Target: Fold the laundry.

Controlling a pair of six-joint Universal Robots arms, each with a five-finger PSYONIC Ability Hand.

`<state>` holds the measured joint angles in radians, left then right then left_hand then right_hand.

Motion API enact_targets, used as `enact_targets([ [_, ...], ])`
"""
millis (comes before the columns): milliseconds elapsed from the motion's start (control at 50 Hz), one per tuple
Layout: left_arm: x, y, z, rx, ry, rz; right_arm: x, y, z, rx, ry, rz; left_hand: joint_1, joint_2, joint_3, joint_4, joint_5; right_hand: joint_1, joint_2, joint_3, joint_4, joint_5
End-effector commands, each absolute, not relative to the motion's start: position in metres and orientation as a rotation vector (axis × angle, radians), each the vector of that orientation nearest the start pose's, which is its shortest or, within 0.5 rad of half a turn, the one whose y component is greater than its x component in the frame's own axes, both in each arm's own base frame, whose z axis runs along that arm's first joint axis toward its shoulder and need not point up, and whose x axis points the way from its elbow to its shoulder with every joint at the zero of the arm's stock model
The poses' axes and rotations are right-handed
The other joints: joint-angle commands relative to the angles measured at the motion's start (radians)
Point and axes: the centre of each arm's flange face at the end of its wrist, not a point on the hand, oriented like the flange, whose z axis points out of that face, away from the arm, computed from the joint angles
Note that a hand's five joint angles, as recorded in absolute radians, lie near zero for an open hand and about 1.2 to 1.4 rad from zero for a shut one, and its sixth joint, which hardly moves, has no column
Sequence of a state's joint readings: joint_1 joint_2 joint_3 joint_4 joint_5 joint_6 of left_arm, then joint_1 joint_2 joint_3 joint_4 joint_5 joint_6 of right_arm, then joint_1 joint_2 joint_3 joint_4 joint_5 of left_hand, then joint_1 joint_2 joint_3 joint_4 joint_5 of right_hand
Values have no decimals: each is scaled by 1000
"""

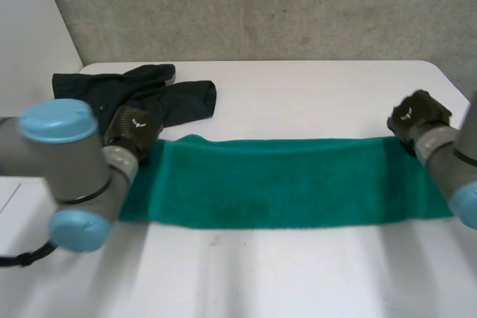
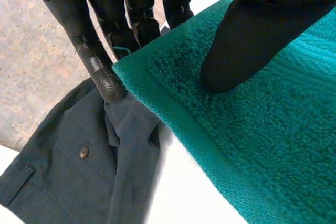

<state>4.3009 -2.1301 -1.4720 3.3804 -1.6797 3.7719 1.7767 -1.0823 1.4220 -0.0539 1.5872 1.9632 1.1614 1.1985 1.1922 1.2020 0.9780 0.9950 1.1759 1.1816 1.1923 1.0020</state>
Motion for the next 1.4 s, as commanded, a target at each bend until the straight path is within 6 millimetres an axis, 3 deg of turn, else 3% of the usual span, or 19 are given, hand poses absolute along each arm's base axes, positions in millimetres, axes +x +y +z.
enact_targets([
  [20, -296, -355, 136, 990, 1975, -1852, 224, -398, 168, 1274, -1529, 1519, 235, 198, 204, 194, 244, 401, 220, 215, 204, 220],
  [180, -312, -379, 129, 939, 1842, -1981, 235, -431, 145, 1235, -1474, 1558, 235, 198, 204, 194, 244, 359, 178, 172, 161, 177],
  [200, -313, -379, 128, 945, 1835, -1987, 235, -432, 142, 1233, -1481, 1553, 235, 198, 204, 194, 244, -101, -282, -288, -298, -282],
  [240, -317, -375, 126, 953, 1817, -2001, 235, -433, 141, 1225, -1483, 1544, -685, -723, -716, -726, -677, -821, -1001, -1007, -1018, -1002],
  [260, -318, -373, 125, 956, 1813, -2005, 233, -434, 142, 1208, -1490, 1538, -957, -994, -988, -997, -948, -821, -1001, -1007, -1018, -1002],
  [280, -320, -370, 125, 961, 1811, -2013, 232, -434, 145, 1195, -1493, 1538, -987, -1024, -1018, -1027, -978, -821, -1001, -1007, -1018, -1002],
  [400, -330, -350, 144, 952, 1751, -2119, 226, -423, 176, 1075, -1575, 1632, -987, -1024, -1018, -1027, -978, -821, -1001, -1007, -1018, -1002],
  [480, -322, -334, 157, 947, 1760, -2119, 216, -391, 215, 971, -1697, 1762, -987, -1024, -1018, -1027, -978, -821, -1001, -1007, -1018, -1002],
  [540, -312, -316, 171, 948, 1769, -2116, 209, -375, 223, 978, -1781, 1775, -987, -1024, -1018, -1027, -978, -821, -1001, -1007, -1018, -1002],
  [640, -296, -288, 185, 918, 1828, -2140, 169, -346, 198, 1080, -2111, 1579, -987, -1024, -1018, -1027, -978, -821, -1001, -1007, -1018, -1002],
  [760, -285, -263, 181, 843, 2004, -2199, 146, -330, 170, 1112, -2323, 1473, -986, -1023, -1017, -1027, -977, -667, -847, -853, -864, -848],
  [900, -283, -261, 171, 814, 2086, -2196, 125, -338, 149, 1044, -2303, 1525, -986, -1023, -1017, -1027, -977, -476, -657, -662, -673, -657],
  [1100, -283, -261, 165, 819, 2101, -2178, 123, -351, 123, 1046, -2266, 1559, -987, -1024, -1018, -1027, -978, -212, -392, -398, -409, -393],
  [1160, -283, -261, 165, 819, 2101, -2178, 124, -352, 118, 1059, -2269, 1547, -987, -1024, -1018, -1027, -978, -33, -214, -219, -230, -214],
  [1200, -283, -261, 165, 817, 2102, -2178, 123, -353, 117, 1057, -2270, 1546, -987, -1024, -1018, -1027, -978, 400, 219, 213, 202, 218],
  [1320, -283, -261, 165, 818, 2104, -2176, 119, -357, 122, 1023, -2262, 1559, -987, -1024, -1018, -1027, -978, 401, 220, 215, 204, 220],
  [1400, -283, -260, 165, 821, 2105, -2175, 104, -362, 125, 971, -2254, 1545, -987, -1024, -1018, -1027, -978, 401, 220, 215, 204, 220],
])
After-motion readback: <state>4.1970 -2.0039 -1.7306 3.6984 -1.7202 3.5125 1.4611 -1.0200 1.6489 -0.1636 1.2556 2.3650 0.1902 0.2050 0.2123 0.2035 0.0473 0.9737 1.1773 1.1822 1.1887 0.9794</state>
